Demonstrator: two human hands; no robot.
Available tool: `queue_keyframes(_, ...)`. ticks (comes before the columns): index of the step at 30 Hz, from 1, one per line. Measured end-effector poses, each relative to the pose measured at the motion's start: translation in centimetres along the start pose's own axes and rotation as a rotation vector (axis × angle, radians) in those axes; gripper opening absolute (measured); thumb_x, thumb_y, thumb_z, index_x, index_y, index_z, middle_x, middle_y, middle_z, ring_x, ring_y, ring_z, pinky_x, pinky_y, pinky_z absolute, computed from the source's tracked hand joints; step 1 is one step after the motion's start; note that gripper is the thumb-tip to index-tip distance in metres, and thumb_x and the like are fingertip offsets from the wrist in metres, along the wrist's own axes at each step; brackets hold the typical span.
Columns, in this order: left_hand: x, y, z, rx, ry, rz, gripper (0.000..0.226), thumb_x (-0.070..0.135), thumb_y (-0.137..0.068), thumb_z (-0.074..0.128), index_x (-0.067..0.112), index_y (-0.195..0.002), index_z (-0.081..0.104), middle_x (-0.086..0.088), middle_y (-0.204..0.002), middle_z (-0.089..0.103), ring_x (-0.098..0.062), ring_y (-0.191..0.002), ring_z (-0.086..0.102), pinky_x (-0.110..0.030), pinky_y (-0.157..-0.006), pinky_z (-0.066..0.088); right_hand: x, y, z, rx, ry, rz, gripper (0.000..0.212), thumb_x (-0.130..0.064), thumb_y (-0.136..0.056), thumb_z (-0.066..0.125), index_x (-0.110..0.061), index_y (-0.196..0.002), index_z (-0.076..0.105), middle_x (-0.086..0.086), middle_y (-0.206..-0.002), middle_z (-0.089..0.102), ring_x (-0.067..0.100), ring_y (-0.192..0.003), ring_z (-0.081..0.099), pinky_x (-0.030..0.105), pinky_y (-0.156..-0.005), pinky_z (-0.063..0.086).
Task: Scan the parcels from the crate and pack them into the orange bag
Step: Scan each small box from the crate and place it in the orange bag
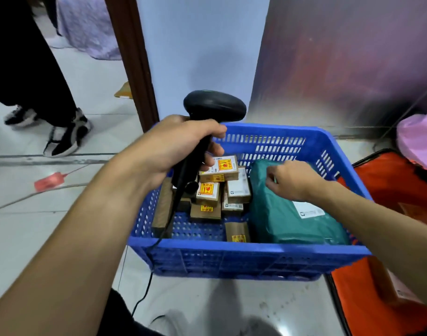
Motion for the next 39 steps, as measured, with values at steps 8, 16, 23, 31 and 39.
queue_keyframes(8, -0.3, -1.1, -0.2, 0.011, 0.061, 0.015, 0.024, 0.033, -0.093, 0.069, 0.011, -0.099, 0.076, -0.002, -0.072, 0.072, -0.016, -0.06, 0.063, -0.03, -0.063, 0.056, -4.2, -6.3, 7.0, -0.219, -0.074, -0.09, 0.033, -0.043, -0.097, 0.053, -0.015, -0.101, 0.07, 0.011, -0.098, 0.073, 0.033, -0.092, 0.069, 0.033, -0.072, 0.049)
queue_keyframes(16, -2.8, -2.8, 0.8, 0.007, -0.066, -0.122, 0.024, 0.033, -0.091, 0.069, 0.011, -0.099, 0.072, -0.001, -0.071, 0.074, -0.015, -0.055, 0.058, -0.027, -0.055, 0.046, -7.2, -7.6, 15.3, -0.687, -0.084, -0.093, 0.047, -0.046, -0.099, 0.054, -0.011, -0.129, 0.062, 0.013, -0.135, 0.064, 0.031, -0.122, 0.062, 0.031, -0.09, 0.047)
queue_keyframes(23, -2.9, -3.3, -0.3, 0.061, 0.017, -0.089, 0.032, 0.028, -0.091, 0.069, 0.003, -0.11, 0.073, -0.004, -0.073, 0.073, -0.017, -0.057, 0.058, -0.027, -0.056, 0.052, -7.6, -6.9, 19.1, -0.836, -0.122, -0.045, 0.052, -0.038, -0.096, 0.056, -0.011, -0.14, 0.055, 0.011, -0.139, 0.062, 0.03, -0.122, 0.062, 0.038, -0.103, 0.05)
queue_keyframes(31, -2.9, -3.7, 0.3, 0.031, 0.007, -0.093, 0.03, 0.027, -0.091, 0.069, 0.004, -0.109, 0.072, -0.003, -0.072, 0.072, -0.015, -0.055, 0.057, -0.024, -0.049, 0.049, -8.4, -6.9, 20.4, -0.89, -0.182, -0.029, 0.044, -0.038, -0.094, 0.056, -0.013, -0.13, 0.059, 0.01, -0.135, 0.061, 0.026, -0.112, 0.06, 0.039, -0.102, 0.05)
queue_keyframes(39, -2.7, -3.6, 0.5, 0.032, -0.003, -0.088, 0.026, 0.026, -0.092, 0.069, 0.006, -0.108, 0.072, -0.003, -0.071, 0.072, -0.014, -0.054, 0.057, -0.024, -0.05, 0.05, -8.2, -7.4, 18.3, -0.866, -0.159, -0.046, 0.04, -0.046, -0.092, 0.064, -0.015, -0.118, 0.066, 0.007, -0.131, 0.049, 0.024, -0.117, 0.053, 0.037, -0.105, 0.048)
Point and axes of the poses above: each hand's wrist, its own y-axis away from the middle knuckle, its own z-axis out of the palm, x = y × z, the point moved 4 cm from there along -y, towards the middle knuckle
